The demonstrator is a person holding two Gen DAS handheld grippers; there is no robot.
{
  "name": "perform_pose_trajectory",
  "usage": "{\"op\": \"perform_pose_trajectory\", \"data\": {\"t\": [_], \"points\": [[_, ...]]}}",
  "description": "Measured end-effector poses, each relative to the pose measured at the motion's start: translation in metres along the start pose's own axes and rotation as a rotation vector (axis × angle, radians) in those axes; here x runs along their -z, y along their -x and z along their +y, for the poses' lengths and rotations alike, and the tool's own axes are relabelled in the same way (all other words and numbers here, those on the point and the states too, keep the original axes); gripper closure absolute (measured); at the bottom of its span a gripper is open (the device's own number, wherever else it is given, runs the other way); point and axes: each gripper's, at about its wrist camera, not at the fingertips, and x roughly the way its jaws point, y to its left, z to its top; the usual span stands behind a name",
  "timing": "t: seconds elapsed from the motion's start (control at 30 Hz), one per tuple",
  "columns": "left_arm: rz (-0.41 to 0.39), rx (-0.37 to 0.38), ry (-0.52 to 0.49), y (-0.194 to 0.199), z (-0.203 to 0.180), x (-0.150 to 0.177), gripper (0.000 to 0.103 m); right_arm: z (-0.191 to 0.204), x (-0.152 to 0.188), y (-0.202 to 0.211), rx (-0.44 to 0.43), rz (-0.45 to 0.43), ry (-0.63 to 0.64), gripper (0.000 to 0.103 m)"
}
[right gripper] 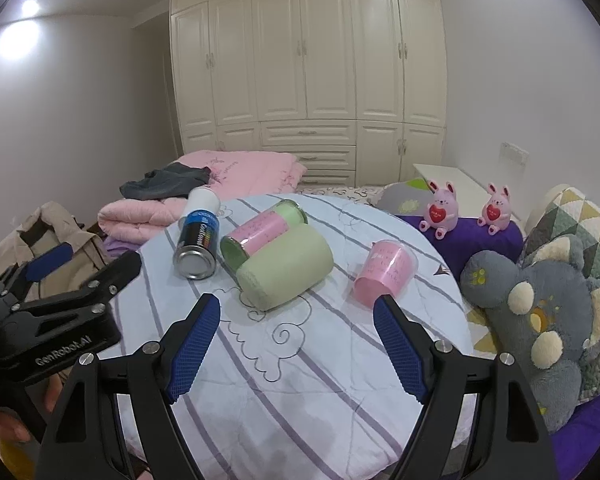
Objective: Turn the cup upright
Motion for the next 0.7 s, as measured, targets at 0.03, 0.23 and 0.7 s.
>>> {"op": "perform_pose_trajectory", "data": {"t": [0.03, 0.23, 0.7], "points": [[0.000, 0.000, -0.001, -0.0001, 0.0000, 0.0001, 0.000, 0.0001, 0.0008, 0.0011, 0.001, 0.000, 0.002, 0.023], [0.001, 0.005, 0.003, -0.0006, 0.0009, 0.0005, 0.000, 0.0020, 0.0012, 0.0000, 0.009, 0.015, 0.010, 0.023], [-0.002, -0.005, 0.003, 0.0009, 0.0024, 0.0010, 0.000, 0.0033, 0.0003, -0.0034, 0.009, 0.041, 0.015, 0.022]]}}
